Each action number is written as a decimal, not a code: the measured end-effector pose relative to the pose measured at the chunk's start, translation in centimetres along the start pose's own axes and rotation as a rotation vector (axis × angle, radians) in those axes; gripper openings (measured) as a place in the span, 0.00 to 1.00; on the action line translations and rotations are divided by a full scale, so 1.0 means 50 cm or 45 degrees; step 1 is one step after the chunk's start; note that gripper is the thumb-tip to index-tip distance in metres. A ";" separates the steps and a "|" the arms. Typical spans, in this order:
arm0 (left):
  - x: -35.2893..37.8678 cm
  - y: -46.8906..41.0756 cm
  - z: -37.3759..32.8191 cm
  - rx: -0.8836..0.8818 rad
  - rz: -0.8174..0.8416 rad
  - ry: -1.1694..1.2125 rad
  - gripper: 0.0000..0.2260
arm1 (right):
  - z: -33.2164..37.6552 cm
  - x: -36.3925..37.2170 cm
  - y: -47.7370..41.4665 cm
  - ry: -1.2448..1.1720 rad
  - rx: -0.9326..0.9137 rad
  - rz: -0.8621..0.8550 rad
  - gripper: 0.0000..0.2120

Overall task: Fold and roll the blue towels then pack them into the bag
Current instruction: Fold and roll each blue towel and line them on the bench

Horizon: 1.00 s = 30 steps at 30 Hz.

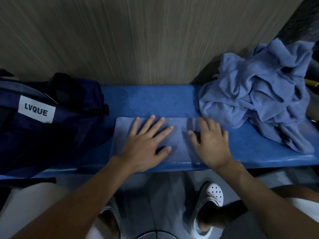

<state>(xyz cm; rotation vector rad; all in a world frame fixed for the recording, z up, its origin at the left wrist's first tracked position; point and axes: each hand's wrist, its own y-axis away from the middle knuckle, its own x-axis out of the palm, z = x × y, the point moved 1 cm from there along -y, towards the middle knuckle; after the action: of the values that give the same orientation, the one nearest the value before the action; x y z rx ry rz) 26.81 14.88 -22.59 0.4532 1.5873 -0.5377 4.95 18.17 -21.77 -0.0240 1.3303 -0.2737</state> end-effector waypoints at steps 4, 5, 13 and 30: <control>0.018 -0.003 -0.016 -0.001 0.029 -0.002 0.30 | -0.034 -0.017 0.016 0.080 0.475 0.135 0.28; 0.021 -0.003 -0.014 -0.004 0.039 -0.008 0.30 | -0.040 -0.018 0.018 0.062 0.520 0.176 0.29; 0.020 0.001 -0.013 -0.003 0.054 -0.013 0.30 | -0.039 -0.022 0.010 -0.306 0.540 0.164 0.22; -0.042 -0.073 -0.063 -0.313 -0.420 1.223 0.06 | 0.031 -0.069 0.021 -0.950 0.160 -0.071 0.26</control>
<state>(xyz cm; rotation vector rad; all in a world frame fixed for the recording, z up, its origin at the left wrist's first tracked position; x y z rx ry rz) 22.29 13.84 -20.09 0.2625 2.6473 -0.3671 5.91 19.68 -18.30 -0.0515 0.5707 -0.3514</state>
